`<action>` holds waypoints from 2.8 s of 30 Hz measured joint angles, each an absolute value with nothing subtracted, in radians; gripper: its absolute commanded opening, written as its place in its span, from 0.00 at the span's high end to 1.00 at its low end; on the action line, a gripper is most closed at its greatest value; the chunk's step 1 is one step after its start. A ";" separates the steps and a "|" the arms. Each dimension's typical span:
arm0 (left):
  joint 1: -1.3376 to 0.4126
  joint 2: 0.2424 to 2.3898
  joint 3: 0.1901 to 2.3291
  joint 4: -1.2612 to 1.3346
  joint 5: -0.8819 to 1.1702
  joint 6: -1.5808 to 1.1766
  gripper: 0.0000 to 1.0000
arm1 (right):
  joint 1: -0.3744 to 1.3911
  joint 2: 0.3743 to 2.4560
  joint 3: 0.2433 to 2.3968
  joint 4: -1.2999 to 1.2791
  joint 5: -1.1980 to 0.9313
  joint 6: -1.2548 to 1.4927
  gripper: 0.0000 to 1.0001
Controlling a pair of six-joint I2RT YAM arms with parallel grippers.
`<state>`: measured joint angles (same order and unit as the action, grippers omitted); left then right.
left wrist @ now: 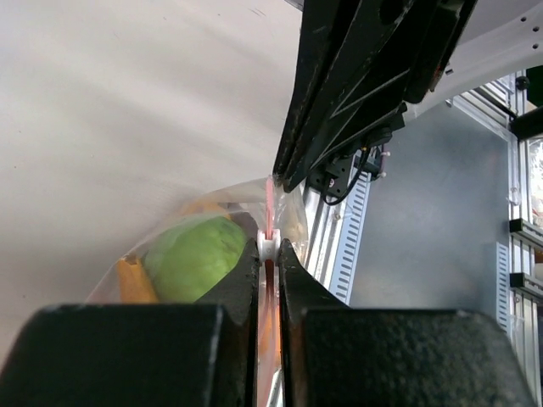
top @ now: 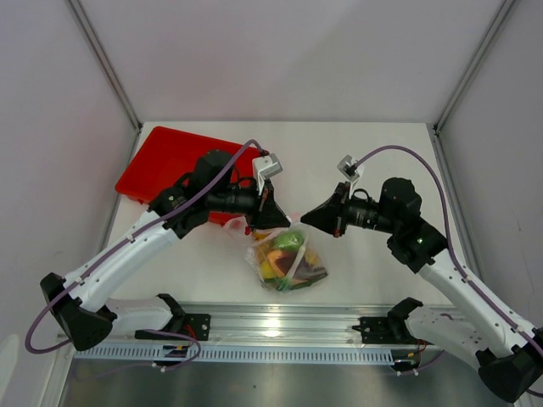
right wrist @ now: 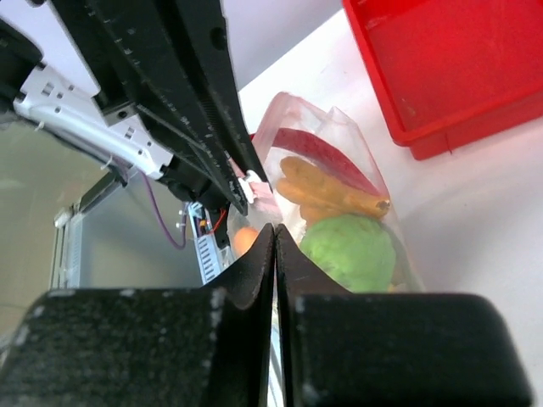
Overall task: Place the food in the zip-top bag and seal the zipper
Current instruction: Zip the zipper food storage bag at the center of the board.
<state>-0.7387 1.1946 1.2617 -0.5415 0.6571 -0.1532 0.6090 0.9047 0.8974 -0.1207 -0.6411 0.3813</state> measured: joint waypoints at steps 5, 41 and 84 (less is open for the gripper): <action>-0.738 1.195 1.261 -0.550 0.701 -0.150 1.00 | 0.577 0.928 0.941 -0.163 -0.781 0.289 0.66; -0.723 1.122 1.205 -0.615 0.653 -0.136 0.99 | 0.513 0.963 0.948 -0.162 -0.714 0.355 1.00; -0.712 1.103 1.251 -0.686 0.731 -0.130 1.00 | 0.787 1.246 1.340 -0.622 -0.738 -0.088 1.00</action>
